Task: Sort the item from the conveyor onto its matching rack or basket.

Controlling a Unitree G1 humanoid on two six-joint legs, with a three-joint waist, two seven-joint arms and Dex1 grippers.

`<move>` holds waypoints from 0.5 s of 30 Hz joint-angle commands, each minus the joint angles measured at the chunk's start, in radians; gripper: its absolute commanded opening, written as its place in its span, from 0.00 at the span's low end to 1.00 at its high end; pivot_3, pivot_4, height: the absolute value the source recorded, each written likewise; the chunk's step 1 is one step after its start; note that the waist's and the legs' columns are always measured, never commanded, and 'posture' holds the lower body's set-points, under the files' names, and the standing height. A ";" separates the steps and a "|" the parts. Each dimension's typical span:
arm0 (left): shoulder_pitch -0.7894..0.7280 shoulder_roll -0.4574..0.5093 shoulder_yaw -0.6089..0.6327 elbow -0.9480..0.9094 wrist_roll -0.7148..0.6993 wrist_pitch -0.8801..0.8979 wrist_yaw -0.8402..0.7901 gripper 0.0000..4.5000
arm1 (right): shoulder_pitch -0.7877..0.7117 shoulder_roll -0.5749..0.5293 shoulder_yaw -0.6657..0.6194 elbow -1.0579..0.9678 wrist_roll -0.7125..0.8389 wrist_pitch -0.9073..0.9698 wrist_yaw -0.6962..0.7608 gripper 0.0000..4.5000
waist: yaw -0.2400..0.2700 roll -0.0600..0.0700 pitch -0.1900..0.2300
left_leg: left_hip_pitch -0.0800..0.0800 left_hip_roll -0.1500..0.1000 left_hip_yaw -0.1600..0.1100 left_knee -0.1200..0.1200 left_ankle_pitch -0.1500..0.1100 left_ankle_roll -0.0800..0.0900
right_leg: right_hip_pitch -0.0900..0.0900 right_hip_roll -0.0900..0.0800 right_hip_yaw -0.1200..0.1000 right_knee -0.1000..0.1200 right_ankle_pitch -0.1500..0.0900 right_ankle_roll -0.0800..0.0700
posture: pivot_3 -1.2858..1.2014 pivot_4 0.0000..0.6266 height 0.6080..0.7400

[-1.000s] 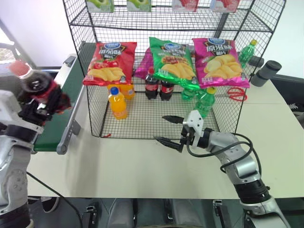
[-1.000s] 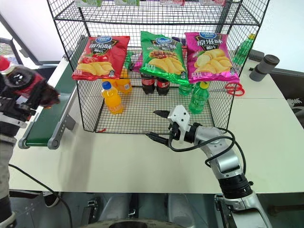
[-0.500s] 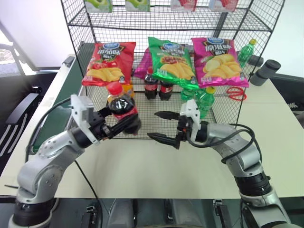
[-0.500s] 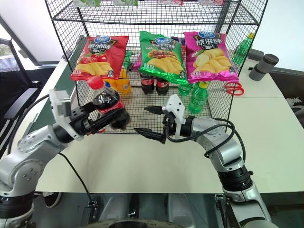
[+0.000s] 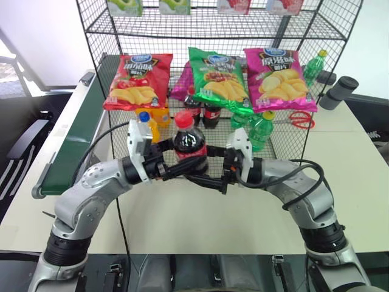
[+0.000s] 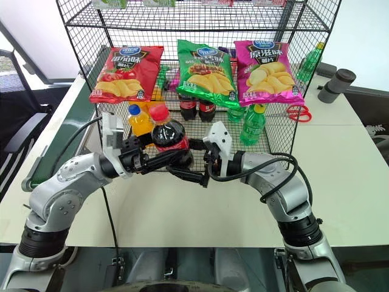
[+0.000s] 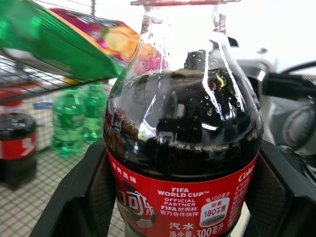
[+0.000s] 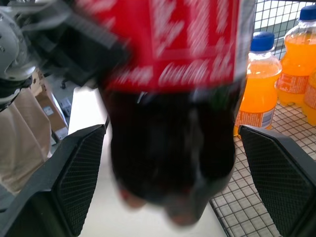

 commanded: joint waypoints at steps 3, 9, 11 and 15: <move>-0.025 -0.005 0.012 -0.026 0.010 -0.014 -0.011 0.66 | -0.014 0.016 0.002 -0.010 0.021 -0.004 0.006 1.00 | 0.001 0.000 0.000 | 0.000 0.000 0.000 0.000 0.000 0.000 | 0.000 0.000 0.000 0.000 0.000 0.000 | 0.52 0.24 0.95; -0.016 -0.004 0.015 -0.034 0.024 -0.015 -0.008 0.66 | -0.006 0.013 0.007 -0.012 0.035 0.006 0.025 0.81 | 0.001 0.000 0.000 | 0.000 0.000 0.000 0.000 0.000 0.000 | 0.000 0.000 0.000 0.000 0.000 0.000 | 0.52 0.24 0.95; -0.015 -0.006 0.016 -0.037 0.026 -0.014 -0.008 0.66 | -0.004 0.013 0.009 -0.015 0.033 0.004 0.026 0.64 | 0.001 0.000 0.000 | 0.000 0.000 0.000 0.000 0.000 0.000 | 0.000 0.000 0.000 0.000 0.000 0.000 | 0.52 0.24 0.95; -0.017 -0.011 0.016 -0.036 0.016 0.004 -0.004 0.66 | -0.003 0.016 0.013 -0.014 0.019 -0.011 0.020 0.64 | 0.001 0.000 0.000 | 0.000 0.000 0.000 0.000 0.000 0.000 | 0.000 0.000 0.000 0.000 0.000 0.000 | 0.52 0.24 0.95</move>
